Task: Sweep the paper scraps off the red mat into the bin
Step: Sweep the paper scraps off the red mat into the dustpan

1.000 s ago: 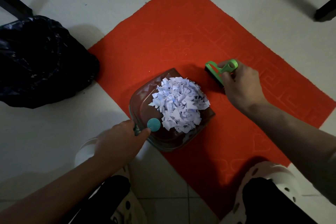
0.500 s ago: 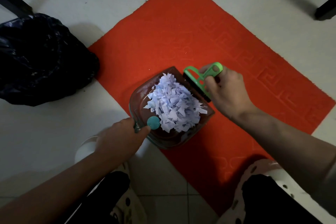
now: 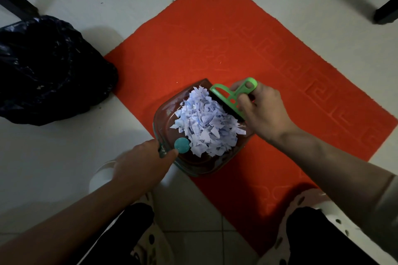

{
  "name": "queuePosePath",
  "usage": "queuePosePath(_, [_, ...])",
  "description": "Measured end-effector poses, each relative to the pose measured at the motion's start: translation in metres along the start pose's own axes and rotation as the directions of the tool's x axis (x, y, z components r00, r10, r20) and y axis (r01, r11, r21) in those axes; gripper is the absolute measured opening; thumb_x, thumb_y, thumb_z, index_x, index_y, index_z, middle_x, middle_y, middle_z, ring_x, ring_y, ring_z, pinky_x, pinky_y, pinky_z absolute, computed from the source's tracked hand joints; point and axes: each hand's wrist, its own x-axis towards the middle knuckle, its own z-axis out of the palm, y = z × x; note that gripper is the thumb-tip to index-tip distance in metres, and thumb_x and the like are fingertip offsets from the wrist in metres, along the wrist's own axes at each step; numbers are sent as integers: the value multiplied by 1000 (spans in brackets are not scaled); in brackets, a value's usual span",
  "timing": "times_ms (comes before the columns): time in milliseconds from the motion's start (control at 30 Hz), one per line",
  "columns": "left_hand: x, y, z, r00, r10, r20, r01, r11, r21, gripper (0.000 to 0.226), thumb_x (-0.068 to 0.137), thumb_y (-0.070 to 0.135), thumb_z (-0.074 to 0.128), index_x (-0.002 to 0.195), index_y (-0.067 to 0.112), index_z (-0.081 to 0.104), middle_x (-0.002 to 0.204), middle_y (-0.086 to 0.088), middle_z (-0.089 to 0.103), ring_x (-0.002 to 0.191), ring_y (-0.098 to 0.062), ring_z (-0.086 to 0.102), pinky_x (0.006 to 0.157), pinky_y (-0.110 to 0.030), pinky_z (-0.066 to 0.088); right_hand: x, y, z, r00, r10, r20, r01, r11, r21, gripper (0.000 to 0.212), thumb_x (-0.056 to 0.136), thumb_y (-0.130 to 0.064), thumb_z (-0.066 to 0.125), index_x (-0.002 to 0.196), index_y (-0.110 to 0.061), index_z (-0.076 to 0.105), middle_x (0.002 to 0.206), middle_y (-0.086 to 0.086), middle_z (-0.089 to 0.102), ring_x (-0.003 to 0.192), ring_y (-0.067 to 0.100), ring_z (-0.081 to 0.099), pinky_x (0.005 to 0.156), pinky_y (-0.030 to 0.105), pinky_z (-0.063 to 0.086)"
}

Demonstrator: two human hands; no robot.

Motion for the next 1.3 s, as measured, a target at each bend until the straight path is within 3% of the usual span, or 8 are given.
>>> queuePosePath(167, [-2, -3, 0, 999, 1, -46, -1, 1000, 15, 44, 92, 57, 48, 65, 25, 37, 67, 7, 46, 68, -19, 51, 63, -31, 41, 6, 6, -16, 993, 25, -111, -29, 999, -30, 24, 90, -13, 44, 102, -15, 65, 71, 8, 63, 54, 24, 52, 47, 19, 33])
queuePosePath(367, [-5, -8, -3, 997, -32, -75, 36, 998, 53, 42, 91, 59, 47, 69, 23, 45, 70, 6, 54, 64, -12, 54, 54, -28, 36, 16, 25, -19, 980, 101, -170, -116, 990, -79, 23, 95, -16, 43, 107, -16, 62, 62, -2, 52, 48, 19, 47, 50, 30, 35])
queuePosePath(600, [-4, -11, -3, 999, -45, -18, 46, 998, 39, 39, 93, 59, 45, 78, 23, 53, 74, 5, 58, 65, -8, 56, 54, -25, 39, 11, 12, -1, 999, 34, -4, -34, 996, -78, 25, 90, -16, 46, 104, -18, 66, 78, 5, 64, 64, 23, 55, 59, 29, 36])
queuePosePath(733, [-2, -11, -3, 999, -44, -7, 45, 998, 35, 38, 93, 58, 46, 76, 25, 50, 72, 6, 55, 65, -10, 54, 55, -26, 38, 11, 6, -12, 998, 5, -69, -6, 1000, -11, 27, 88, -17, 42, 102, -17, 65, 77, 9, 66, 63, 28, 61, 55, 33, 44])
queuePosePath(833, [-1, -11, -2, 999, -42, 12, 42, 999, 31, 37, 94, 57, 45, 75, 25, 49, 72, 5, 55, 65, -10, 54, 57, -26, 39, 15, 16, -21, 990, 65, -121, -74, 995, -68, 25, 95, -14, 42, 107, -16, 63, 66, 4, 59, 49, 21, 50, 43, 28, 33])
queuePosePath(933, [0, -11, -2, 999, -39, 19, 38, 999, 32, 38, 94, 57, 45, 78, 24, 52, 73, 5, 56, 65, -9, 55, 56, -25, 39, 21, 24, -19, 985, 100, -140, -116, 987, -115, 23, 95, -14, 43, 109, -15, 62, 60, -4, 50, 47, 14, 44, 45, 27, 28])
queuePosePath(1100, [2, -12, -1, 998, -45, 50, 44, 999, 24, 38, 95, 56, 44, 83, 22, 54, 73, 5, 57, 66, -8, 56, 60, -25, 43, 12, 11, 4, 999, 8, 40, -3, 992, -124, 23, 93, -10, 48, 108, -15, 65, 72, 5, 60, 54, 21, 49, 56, 32, 32])
queuePosePath(1300, [0, -11, -2, 998, -58, 13, 57, 998, 30, 38, 93, 57, 47, 75, 24, 50, 72, 4, 56, 66, -12, 55, 56, -26, 39, 16, 2, -6, 998, -68, -8, 68, 997, -26, 21, 95, -9, 47, 106, -13, 65, 67, -8, 55, 49, 1, 48, 48, 9, 32])
